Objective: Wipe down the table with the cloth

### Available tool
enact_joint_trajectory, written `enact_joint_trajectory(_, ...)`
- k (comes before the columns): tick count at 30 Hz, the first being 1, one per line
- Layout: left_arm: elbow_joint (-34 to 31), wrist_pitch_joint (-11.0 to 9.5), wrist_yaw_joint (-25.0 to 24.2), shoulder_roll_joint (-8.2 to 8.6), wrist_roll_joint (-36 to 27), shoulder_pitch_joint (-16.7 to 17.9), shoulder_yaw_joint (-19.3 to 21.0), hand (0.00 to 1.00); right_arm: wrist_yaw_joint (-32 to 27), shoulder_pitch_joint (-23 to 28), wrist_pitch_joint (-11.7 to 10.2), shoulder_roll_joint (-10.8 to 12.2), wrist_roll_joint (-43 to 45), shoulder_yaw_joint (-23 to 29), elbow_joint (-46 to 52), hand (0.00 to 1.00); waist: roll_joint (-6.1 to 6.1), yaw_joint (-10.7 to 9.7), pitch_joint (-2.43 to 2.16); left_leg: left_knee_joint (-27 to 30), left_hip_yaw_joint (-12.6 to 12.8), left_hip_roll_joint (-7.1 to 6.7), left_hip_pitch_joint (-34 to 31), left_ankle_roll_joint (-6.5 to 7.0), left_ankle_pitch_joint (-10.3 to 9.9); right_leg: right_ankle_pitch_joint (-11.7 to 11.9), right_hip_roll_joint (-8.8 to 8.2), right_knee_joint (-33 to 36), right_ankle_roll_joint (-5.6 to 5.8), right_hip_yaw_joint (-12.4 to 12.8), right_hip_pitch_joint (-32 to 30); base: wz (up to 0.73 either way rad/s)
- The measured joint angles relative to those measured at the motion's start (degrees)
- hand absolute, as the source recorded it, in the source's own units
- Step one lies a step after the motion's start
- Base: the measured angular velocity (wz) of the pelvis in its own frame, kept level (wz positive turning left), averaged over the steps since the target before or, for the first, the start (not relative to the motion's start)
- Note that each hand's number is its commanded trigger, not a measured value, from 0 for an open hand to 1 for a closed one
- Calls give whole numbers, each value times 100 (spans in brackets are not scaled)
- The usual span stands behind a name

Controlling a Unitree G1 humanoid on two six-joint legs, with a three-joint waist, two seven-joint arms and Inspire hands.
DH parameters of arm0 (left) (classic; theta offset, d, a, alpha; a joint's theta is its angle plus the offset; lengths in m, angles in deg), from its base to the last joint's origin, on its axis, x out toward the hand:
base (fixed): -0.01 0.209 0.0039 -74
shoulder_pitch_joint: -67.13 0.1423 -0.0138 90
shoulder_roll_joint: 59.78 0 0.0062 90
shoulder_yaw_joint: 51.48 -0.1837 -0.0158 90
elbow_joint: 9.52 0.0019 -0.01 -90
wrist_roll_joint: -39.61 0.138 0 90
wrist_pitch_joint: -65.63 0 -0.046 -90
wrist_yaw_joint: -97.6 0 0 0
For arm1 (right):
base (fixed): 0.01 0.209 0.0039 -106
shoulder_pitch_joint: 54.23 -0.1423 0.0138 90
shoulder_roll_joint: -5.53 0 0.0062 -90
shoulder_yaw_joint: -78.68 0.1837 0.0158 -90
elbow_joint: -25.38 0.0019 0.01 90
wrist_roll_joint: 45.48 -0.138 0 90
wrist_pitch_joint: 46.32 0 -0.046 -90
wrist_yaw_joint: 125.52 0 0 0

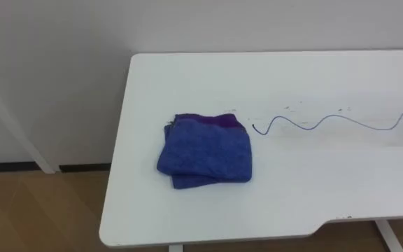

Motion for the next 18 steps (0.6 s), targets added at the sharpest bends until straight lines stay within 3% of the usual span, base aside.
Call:
enact_joint_trajectory(10,-66,-29,-1,0,-6,-12,-8,0,4,-4,0,0,-1,-24,6,0,6,4,-6,16,-3,-2,-67,0,0,0,-5,4,0,-14,-59,0)
enact_joint_trajectory(18,-82,-31,-2,-1,-462,-80,20,0,74,-5,62,0,-75,2,-53,0,-23,-12,0,-19,-8,-9,-24,0,0,0,-1,-2,0,-21,-32,0)
